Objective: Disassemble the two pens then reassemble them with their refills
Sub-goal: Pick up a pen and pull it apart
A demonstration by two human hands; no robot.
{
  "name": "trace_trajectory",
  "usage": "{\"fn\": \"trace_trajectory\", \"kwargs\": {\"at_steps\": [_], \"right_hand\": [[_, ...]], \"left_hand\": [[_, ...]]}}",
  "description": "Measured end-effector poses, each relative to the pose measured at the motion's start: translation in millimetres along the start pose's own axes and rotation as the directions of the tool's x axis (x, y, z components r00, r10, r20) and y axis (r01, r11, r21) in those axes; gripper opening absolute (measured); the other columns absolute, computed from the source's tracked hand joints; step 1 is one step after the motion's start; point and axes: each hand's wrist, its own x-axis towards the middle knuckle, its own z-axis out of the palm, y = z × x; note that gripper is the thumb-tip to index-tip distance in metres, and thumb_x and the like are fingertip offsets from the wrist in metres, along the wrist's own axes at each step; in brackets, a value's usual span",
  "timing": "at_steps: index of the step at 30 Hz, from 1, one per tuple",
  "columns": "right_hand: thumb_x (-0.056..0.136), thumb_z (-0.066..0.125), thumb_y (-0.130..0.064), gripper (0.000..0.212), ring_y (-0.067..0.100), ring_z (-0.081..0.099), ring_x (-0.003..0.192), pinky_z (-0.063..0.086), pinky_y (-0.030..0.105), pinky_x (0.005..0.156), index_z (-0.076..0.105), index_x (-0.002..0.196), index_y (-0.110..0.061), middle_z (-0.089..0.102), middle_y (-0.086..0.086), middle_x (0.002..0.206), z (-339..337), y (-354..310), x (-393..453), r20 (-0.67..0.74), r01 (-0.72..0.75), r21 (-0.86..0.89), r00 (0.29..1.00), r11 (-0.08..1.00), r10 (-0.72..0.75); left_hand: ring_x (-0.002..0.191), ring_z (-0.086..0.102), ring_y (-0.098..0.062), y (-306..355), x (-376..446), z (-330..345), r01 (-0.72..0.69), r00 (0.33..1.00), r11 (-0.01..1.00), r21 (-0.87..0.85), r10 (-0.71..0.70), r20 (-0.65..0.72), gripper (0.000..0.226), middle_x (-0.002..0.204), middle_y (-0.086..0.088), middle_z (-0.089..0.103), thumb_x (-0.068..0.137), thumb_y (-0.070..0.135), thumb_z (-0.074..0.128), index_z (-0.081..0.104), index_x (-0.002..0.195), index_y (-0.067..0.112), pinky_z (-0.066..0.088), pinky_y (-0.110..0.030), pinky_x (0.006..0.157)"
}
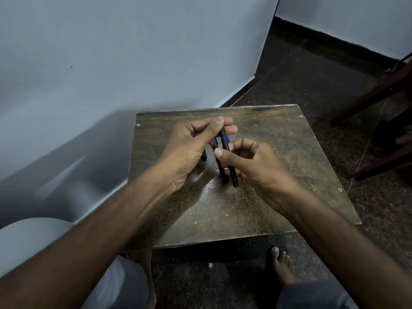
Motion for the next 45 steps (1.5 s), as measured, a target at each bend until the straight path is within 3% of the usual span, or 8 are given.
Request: {"fn": "trace_trajectory", "kwargs": {"at_steps": [4, 9, 14, 18, 25, 29, 34, 45], "right_hand": [[0.108, 0.061, -0.026, 0.028, 0.012, 0.072, 0.083, 0.058, 0.029, 0.081, 0.078, 0.116, -0.005, 0.080, 0.006, 0.096, 2, -3, -1, 0.049, -0.050, 0.108, 0.998, 0.993, 0.045], [0.088, 0.082, -0.025, 0.024, 0.017, 0.073, 0.082, 0.057, 0.042, 0.086, 0.072, 0.104, -0.010, 0.078, 0.005, 0.090, 2, -3, 0, -0.010, -0.055, 0.071, 0.998, 0.996, 0.056], [0.108, 0.062, -0.023, 0.026, 0.013, 0.071, 0.082, 0.057, 0.031, 0.081, 0.077, 0.116, -0.003, 0.079, 0.006, 0.096, 4, -3, 0, 0.025, -0.073, 0.133, 0.997, 0.988, 0.071], [0.098, 0.076, -0.019, 0.013, 0.016, 0.070, 0.079, 0.054, 0.040, 0.085, 0.072, 0.105, -0.009, 0.076, 0.006, 0.091, 2, -2, 1, -0.027, -0.044, 0.100, 0.999, 0.994, 0.047], [0.108, 0.062, -0.023, 0.025, 0.012, 0.068, 0.073, 0.057, 0.023, 0.070, 0.079, 0.110, -0.004, 0.077, 0.005, 0.088, 4, -4, 0, 0.058, -0.101, 0.154, 0.994, 0.983, 0.093], [0.098, 0.076, -0.020, 0.008, 0.011, 0.067, 0.073, 0.055, 0.026, 0.069, 0.076, 0.096, -0.012, 0.076, 0.002, 0.084, 3, -5, -1, 0.030, -0.035, 0.029, 0.999, 0.999, 0.034], [0.081, 0.094, -0.028, 0.026, 0.012, 0.063, 0.070, 0.052, 0.029, 0.067, 0.072, 0.088, -0.017, 0.071, 0.001, 0.080, 2, 0, -4, -0.039, 0.058, -0.297, 0.997, 0.953, -0.073], [0.078, 0.094, -0.041, 0.029, 0.019, 0.071, 0.073, 0.053, 0.036, 0.068, 0.073, 0.086, -0.022, 0.076, 0.001, 0.083, -5, 6, -1, -0.053, 0.056, -0.360, 0.995, 0.931, -0.080]], "left_hand": [[0.064, 0.070, 0.000, -1, 2, -4, -0.009, 1.000, 0.999, 0.037, 0.010, -0.012, 0.026, 0.109, 0.000, 0.085, 0.107, 0.026, 0.065, 0.081, 0.122, 0.010, 0.054, -0.013, 0.061], [0.088, 0.080, -0.001, 2, 0, -3, 0.012, 1.000, 0.999, 0.031, -0.012, 0.001, 0.026, 0.108, 0.002, 0.086, 0.107, 0.025, 0.064, 0.080, 0.123, 0.011, 0.054, -0.008, 0.062], [0.063, 0.071, -0.001, 1, 1, -3, 0.006, 1.000, 1.000, 0.006, -0.006, -0.009, 0.026, 0.108, -0.001, 0.085, 0.107, 0.023, 0.065, 0.080, 0.122, 0.009, 0.053, -0.012, 0.055], [0.079, 0.076, 0.005, 1, 0, -2, 0.002, 1.000, 1.000, 0.027, -0.001, -0.012, 0.025, 0.105, 0.002, 0.086, 0.107, 0.023, 0.064, 0.080, 0.122, 0.011, 0.051, -0.005, 0.060], [0.071, 0.075, -0.001, -1, 4, -5, 0.020, 1.000, 1.000, -0.007, -0.020, -0.011, 0.027, 0.111, -0.003, 0.085, 0.105, 0.027, 0.068, 0.081, 0.121, 0.009, 0.057, -0.017, 0.066], [0.080, 0.080, -0.008, -1, 5, -5, 0.050, 0.996, 0.998, -0.029, -0.052, -0.070, 0.030, 0.101, -0.005, 0.086, 0.096, 0.030, 0.078, 0.083, 0.113, 0.005, 0.056, -0.016, 0.058], [0.061, 0.066, 0.004, -2, 12, -13, 0.040, 0.972, 0.996, 0.079, -0.020, -0.236, 0.027, 0.089, 0.002, 0.081, 0.084, 0.042, 0.088, 0.077, 0.084, 0.017, 0.047, -0.011, 0.052], [0.066, 0.053, -0.007, 13, 33, -53, 0.005, 0.926, 0.989, 0.151, 0.052, -0.374, 0.027, 0.093, 0.003, 0.078, 0.089, 0.049, 0.085, 0.081, 0.090, 0.022, 0.041, -0.017, 0.047]]}}
